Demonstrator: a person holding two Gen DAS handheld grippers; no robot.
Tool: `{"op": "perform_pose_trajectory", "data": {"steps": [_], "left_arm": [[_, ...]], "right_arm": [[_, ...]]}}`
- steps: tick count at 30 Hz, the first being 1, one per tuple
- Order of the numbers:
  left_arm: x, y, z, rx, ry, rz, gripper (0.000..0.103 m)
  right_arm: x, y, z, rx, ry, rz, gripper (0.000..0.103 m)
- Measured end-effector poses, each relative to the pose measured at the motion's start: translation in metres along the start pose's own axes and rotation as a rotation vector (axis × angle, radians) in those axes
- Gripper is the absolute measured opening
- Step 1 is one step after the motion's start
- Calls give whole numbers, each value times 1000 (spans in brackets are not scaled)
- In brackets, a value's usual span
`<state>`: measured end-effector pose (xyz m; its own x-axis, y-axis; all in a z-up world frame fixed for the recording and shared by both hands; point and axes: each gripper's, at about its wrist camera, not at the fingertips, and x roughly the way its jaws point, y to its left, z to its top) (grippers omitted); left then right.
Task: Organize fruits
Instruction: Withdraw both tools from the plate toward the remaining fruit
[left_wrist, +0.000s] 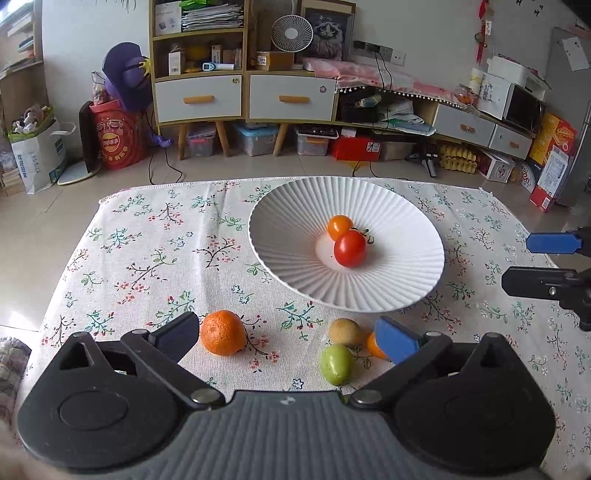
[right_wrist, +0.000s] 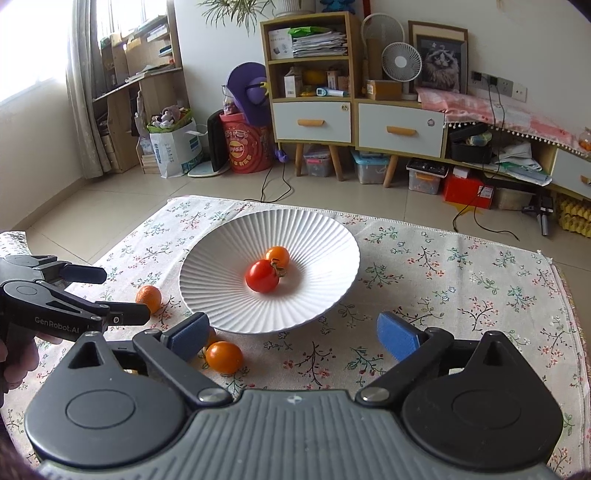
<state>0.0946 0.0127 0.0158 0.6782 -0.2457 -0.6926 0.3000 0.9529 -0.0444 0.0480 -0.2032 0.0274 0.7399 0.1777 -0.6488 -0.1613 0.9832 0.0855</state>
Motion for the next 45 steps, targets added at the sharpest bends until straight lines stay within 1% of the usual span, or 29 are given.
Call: {"op": "perform_pose_trajectory", "data": {"steps": [7, 14, 21, 28, 35, 41, 45], "left_arm": [[-3, -8, -15, 60, 12, -10, 99], [-6, -12, -31, 114, 41, -33, 99], [-13, -9, -43, 121, 56, -55, 99], [-22, -4, -61, 123, 53, -75, 99], [-23, 1, -82, 133, 71, -106, 99], [-26, 3, -83, 86, 81, -168, 99], [-31, -6, -84, 115, 71, -203, 99]], "right_arm": [[2, 7, -13, -7, 24, 23, 99], [5, 9, -27, 15, 60, 44, 100], [-1, 16, -41, -6, 56, 41, 101], [-5, 20, -63, -29, 87, 47, 102], [-5, 24, -83, -78, 120, 22, 102], [0, 24, -95, -84, 163, 16, 102], [1, 23, -100, -81, 181, 17, 102]]}}
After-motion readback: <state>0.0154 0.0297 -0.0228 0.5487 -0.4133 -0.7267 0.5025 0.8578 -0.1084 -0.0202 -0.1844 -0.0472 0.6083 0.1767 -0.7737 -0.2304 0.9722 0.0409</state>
